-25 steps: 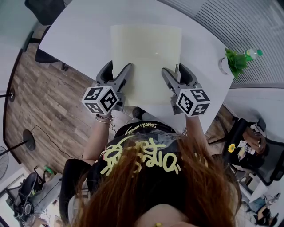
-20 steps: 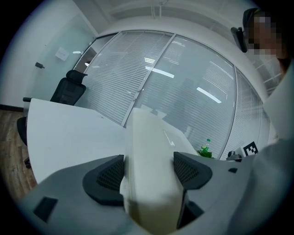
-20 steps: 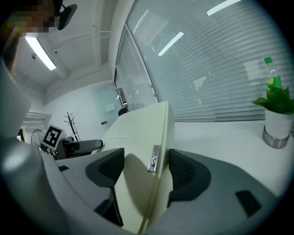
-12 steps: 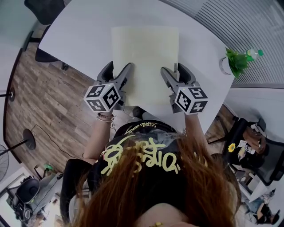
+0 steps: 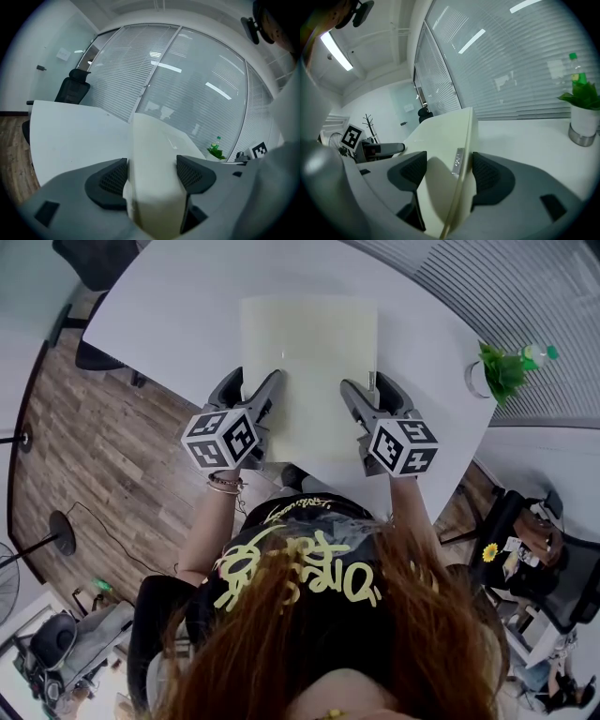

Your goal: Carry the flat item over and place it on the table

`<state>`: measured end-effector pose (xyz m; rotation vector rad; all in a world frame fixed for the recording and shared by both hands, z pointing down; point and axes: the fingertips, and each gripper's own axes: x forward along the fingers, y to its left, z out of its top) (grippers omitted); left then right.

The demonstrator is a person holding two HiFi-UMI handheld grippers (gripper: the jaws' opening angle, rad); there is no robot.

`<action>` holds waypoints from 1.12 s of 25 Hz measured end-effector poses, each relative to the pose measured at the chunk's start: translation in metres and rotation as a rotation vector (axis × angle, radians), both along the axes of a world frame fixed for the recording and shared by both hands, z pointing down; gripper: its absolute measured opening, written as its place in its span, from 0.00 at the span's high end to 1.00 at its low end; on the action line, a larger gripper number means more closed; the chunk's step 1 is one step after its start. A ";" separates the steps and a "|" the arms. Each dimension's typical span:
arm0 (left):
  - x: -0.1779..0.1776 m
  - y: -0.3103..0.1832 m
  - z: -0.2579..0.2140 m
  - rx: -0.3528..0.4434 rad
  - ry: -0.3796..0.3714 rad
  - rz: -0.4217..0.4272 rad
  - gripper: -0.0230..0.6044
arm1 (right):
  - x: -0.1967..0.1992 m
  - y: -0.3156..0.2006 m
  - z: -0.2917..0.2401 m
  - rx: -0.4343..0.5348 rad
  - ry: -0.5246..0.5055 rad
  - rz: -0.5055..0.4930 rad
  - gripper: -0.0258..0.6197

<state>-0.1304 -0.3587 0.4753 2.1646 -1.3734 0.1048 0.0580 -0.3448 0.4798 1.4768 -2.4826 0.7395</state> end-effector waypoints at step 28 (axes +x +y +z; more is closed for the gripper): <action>0.003 -0.013 0.029 -0.152 -0.056 0.006 0.44 | 0.001 -0.010 0.025 -0.107 0.008 0.002 0.48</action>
